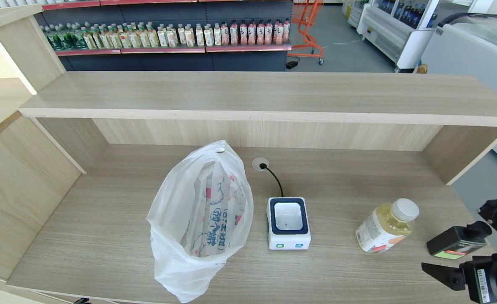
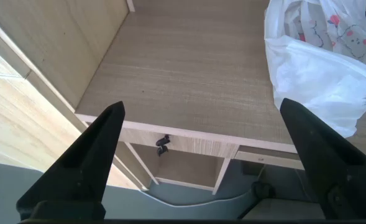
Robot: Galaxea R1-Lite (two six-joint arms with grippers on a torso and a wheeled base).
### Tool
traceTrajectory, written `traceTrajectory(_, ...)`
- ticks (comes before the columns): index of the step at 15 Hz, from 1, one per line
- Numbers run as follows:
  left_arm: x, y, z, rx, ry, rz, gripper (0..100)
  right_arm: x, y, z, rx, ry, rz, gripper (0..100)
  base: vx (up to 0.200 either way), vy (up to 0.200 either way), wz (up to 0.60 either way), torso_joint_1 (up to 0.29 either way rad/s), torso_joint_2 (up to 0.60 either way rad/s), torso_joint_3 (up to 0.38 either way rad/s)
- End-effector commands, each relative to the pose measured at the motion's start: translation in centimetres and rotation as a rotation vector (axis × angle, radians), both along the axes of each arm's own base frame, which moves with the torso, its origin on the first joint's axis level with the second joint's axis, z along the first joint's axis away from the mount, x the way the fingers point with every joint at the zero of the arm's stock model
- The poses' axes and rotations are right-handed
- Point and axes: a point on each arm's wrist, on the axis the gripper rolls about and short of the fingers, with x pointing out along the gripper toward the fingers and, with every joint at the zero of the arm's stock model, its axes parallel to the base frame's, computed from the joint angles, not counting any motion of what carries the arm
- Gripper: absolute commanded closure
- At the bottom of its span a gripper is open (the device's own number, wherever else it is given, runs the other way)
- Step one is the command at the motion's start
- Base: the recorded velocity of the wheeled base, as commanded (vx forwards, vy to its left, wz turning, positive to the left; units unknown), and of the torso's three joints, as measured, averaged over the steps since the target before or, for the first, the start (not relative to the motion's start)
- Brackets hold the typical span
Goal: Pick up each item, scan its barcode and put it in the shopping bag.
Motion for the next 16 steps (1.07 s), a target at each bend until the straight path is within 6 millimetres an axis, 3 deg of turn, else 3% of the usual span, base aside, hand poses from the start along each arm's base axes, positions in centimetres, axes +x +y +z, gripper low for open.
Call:
traceTrajectory(1,0.0,0.0,0.0,0.0,0.0,0.001,0,2.3,0.3,-2.7,-0.03,0.176,-0.025,0,0.0,0.0,0.0,0.0,0.0,0.0)
traceTrajectory(5,0.0,0.0,0.0,0.0,0.0,0.001,0,4.8,0.9,-3.4,-0.018,0.104,-0.014,0,0.0,0.0,0.0,0.0,0.0,0.0)
traceTrajectory(16,0.0,0.0,0.0,0.0,0.0,0.002,0,8.4,3.5,-5.5,0.004,-0.032,0.07,0,0.0,0.0,0.0,0.0,0.0,0.0)
